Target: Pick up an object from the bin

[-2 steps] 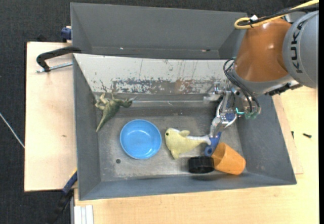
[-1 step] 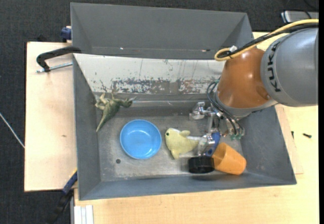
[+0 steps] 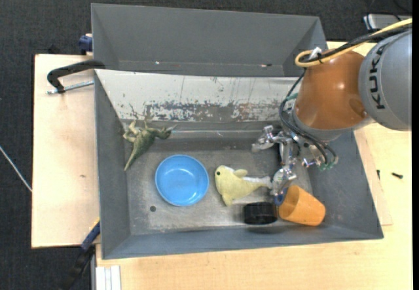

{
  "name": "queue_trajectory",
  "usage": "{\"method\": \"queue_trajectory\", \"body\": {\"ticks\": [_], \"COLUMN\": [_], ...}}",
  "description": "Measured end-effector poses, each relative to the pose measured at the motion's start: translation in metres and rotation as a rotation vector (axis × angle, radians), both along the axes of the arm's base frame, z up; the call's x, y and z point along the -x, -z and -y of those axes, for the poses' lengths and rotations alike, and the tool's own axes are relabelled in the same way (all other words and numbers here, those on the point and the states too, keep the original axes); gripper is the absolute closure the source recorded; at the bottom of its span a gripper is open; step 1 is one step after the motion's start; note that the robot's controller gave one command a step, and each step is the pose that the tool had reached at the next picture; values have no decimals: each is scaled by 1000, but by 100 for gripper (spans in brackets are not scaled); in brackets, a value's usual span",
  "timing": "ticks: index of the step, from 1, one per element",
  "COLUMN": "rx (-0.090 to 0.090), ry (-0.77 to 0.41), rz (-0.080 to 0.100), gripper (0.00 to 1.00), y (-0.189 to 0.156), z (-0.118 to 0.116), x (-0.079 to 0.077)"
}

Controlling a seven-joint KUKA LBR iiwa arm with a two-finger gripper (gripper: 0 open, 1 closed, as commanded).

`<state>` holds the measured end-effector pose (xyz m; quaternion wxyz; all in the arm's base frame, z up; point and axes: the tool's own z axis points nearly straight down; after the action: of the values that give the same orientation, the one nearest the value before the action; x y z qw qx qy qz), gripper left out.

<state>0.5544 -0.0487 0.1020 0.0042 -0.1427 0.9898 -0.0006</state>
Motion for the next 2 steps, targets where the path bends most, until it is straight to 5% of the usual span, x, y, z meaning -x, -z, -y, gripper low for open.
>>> {"method": "queue_trajectory", "body": {"ticks": [2], "rx": [-4], "ry": [230], "rz": [-4], "gripper": [0], "y": [29], "z": [3], "x": [2]}}
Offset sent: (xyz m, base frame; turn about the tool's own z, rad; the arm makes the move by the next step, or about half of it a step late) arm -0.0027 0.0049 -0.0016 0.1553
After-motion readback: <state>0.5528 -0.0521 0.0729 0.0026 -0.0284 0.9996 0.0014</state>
